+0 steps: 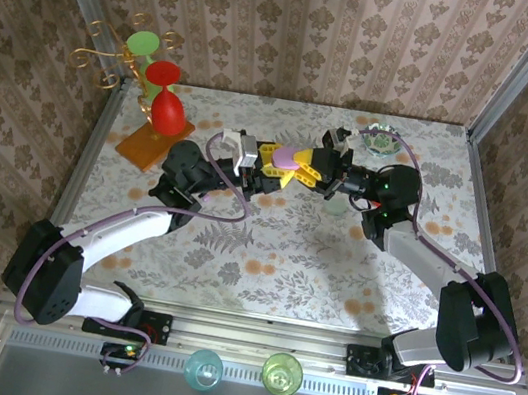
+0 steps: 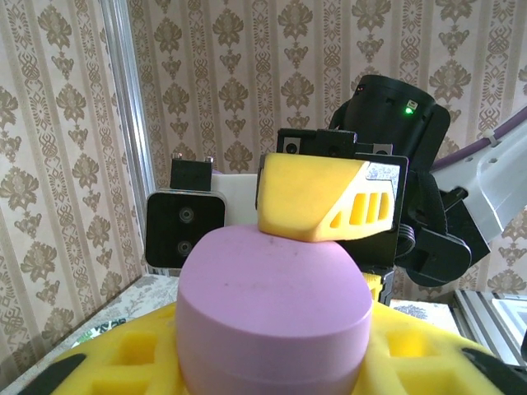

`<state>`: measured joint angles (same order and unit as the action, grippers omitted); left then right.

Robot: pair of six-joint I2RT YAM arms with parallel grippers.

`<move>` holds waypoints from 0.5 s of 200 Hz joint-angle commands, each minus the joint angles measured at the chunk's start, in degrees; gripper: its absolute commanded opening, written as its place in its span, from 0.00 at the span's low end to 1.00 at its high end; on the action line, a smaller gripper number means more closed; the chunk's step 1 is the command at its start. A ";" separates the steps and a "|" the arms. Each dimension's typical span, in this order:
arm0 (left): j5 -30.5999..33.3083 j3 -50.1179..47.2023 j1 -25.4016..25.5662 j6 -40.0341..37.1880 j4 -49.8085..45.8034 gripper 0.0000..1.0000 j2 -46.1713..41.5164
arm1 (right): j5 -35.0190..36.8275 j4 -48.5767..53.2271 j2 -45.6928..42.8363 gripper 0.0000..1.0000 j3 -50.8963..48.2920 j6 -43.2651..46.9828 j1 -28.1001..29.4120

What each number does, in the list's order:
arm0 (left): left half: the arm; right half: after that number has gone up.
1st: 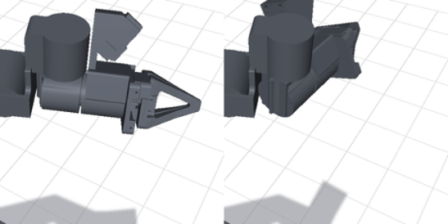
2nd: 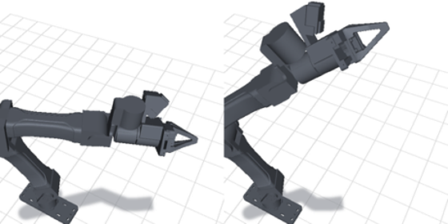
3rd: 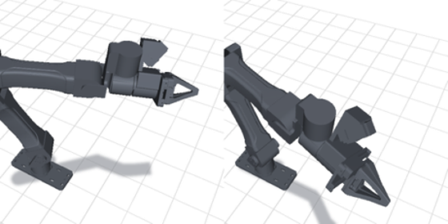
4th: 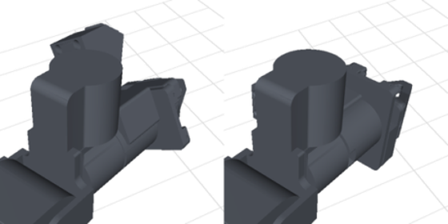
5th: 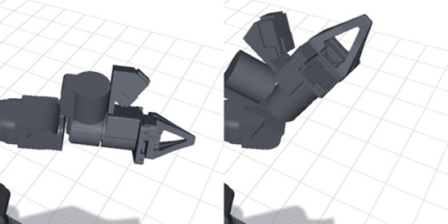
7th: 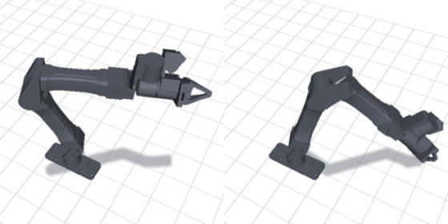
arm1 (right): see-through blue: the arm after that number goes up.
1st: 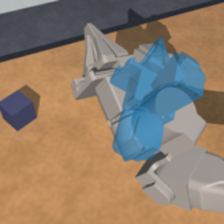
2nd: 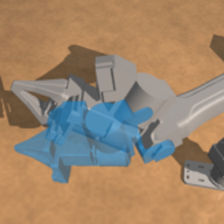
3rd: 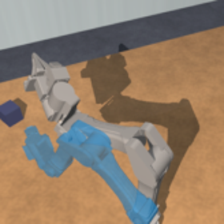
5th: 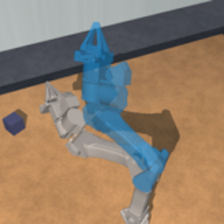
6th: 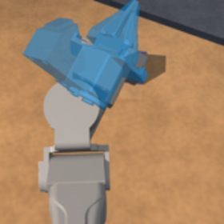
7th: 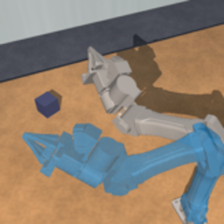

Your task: Insert the wireless bluetooth earbuds into the charging case

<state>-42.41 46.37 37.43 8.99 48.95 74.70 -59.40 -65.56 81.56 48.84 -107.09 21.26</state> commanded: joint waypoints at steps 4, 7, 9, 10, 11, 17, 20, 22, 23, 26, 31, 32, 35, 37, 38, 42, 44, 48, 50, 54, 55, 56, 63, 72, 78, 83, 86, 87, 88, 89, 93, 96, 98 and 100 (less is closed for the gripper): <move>-2.05 2.05 0.45 -0.57 0.63 0.29 0.27 | -0.50 0.51 -1.32 0.01 1.95 1.44 0.32; -2.06 2.01 0.44 -0.71 0.52 0.29 0.19 | -0.46 0.60 -1.32 0.01 2.03 1.43 0.28; -2.06 2.09 0.45 -0.73 0.42 0.29 0.16 | -0.50 0.61 -1.34 0.02 2.04 1.53 0.34; -2.02 2.12 0.45 -0.73 0.39 0.29 0.18 | -0.52 0.65 -1.37 0.03 2.05 1.53 0.31; -2.04 2.13 0.45 -0.69 0.37 0.28 0.18 | -0.49 0.72 -1.39 0.03 2.00 1.57 0.29; -2.06 2.10 0.45 -0.78 0.20 0.28 0.10 | -0.52 1.22 -1.40 0.06 2.02 1.84 0.29; -2.06 2.07 0.41 -0.79 0.06 0.28 0.03 | -0.60 1.53 -1.40 0.08 2.05 2.04 0.29; -2.04 2.13 0.44 -0.75 -0.02 0.27 0.02 | -0.62 1.81 -1.40 0.09 2.05 2.12 0.28; -2.05 2.09 0.45 -0.78 -0.05 0.28 0.01 | -0.63 1.91 -1.40 0.10 2.05 2.22 0.28; -2.06 2.06 0.41 -0.87 -0.26 0.27 -0.08 | -0.61 2.35 -1.40 0.12 2.05 2.54 0.28; -2.06 2.06 0.45 -0.99 -0.54 0.27 -0.24 | -0.50 3.01 -1.40 0.15 2.07 3.07 0.28; -2.02 2.06 0.45 -1.04 -0.62 0.27 -0.25 | -0.48 3.08 -1.40 0.16 2.06 3.22 0.28; -1.93 1.98 0.41 -1.12 -0.81 0.27 -0.32 | -0.54 3.62 -1.40 0.18 2.12 3.56 0.28; -1.90 1.89 0.44 -1.09 -0.94 0.27 -0.33 | -0.54 4.00 -1.40 0.19 2.13 3.84 0.28; -1.89 1.88 0.45 -1.18 -0.95 0.27 -0.38 | -0.50 4.11 -1.40 0.20 2.13 3.96 0.28; -1.74 1.81 0.45 -1.29 -1.19 0.27 -0.55 | -0.52 4.97 -2.72 0.25 2.09 4.52 0.28; -1.69 1.73 0.45 -1.35 -1.33 0.27 -0.59 | -0.54 5.35 -3.16 0.27 2.13 4.96 0.32; -1.54 1.57 0.45 -1.49 -1.48 0.27 -0.75 | -0.50 6.18 -3.55 0.32 2.09 5.77 0.20; -1.45 1.47 0.41 -1.51 -1.62 0.27 -0.82 | -0.47 6.62 -3.74 0.34 2.13 6.28 0.19; -1.17 1.25 0.37 -1.60 -1.74 0.27 -0.93 | -0.44 7.38 -3.96 0.40 2.21 7.40 0.09; -1.13 1.22 0.32 -1.61 -1.74 0.27 -0.94 | -0.45 7.68 -4.09 0.41 2.22 7.72 0.05; -1.07 1.15 0.34 -1.61 -1.75 0.27 -1.04 | -0.41 7.93 -4.24 0.43 2.18 8.05 0.03; -0.64 0.69 0.21 -1.35 -1.88 0.27 -1.25 | -0.05 10.33 -5.14 0.51 2.22 10.84 -0.19; -0.02 0.15 -0.05 -0.79 -1.84 0.27 -1.44 | 0.15 16.32 -6.68 0.59 2.74 15.80 -0.49; 0.23 -0.17 -0.25 -0.13 -1.91 0.27 -1.55 | -0.01 22.26 -7.80 0.63 3.55 20.34 -0.58; 0.58 -0.42 -0.41 0.46 -1.84 0.27 -1.64 | 0.06 27.66 -8.76 0.66 4.40 24.05 -0.77; 0.62 -0.61 -0.43 0.83 -1.80 0.27 -1.66 | 0.22 31.21 -9.43 0.68 4.98 27.75 -0.83; 0.60 -0.64 -0.47 0.93 -1.77 0.27 -1.66 | 0.32 32.48 -9.55 0.68 5.14 28.83 -0.85; 0.63 -0.65 -0.49 1.07 -1.76 0.27 -1.70 | 0.37 33.77 -9.83 0.69 5.35 29.90 -0.86; 0.69 -0.70 -0.50 1.22 -1.76 0.27 -1.72 | 0.53 35.08 -10.05 0.69 5.59 30.97 -0.82; 0.69 -0.82 -0.60 1.66 -1.55 0.27 -1.79 | 1.04 40.18 -10.87 0.71 6.59 35.16 -0.99; 0.62 -0.96 -0.70 1.98 -1.50 0.27 -1.83 | 1.71 44.03 -11.42 0.72 7.24 38.35 -0.99; 0.59 -1.00 -0.69 2.14 -1.42 0.27 -1.83 | 2.00 45.87 -11.77 0.73 7.70 40.16 -1.03; 0.51 -1.08 -0.69 2.27 -1.41 0.27 -1.92 | 2.33 48.51 -12.08 0.73 8.21 42.39 -0.99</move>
<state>-42.13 46.17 37.34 9.10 46.98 74.63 -59.11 -44.07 74.70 51.16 -89.82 20.80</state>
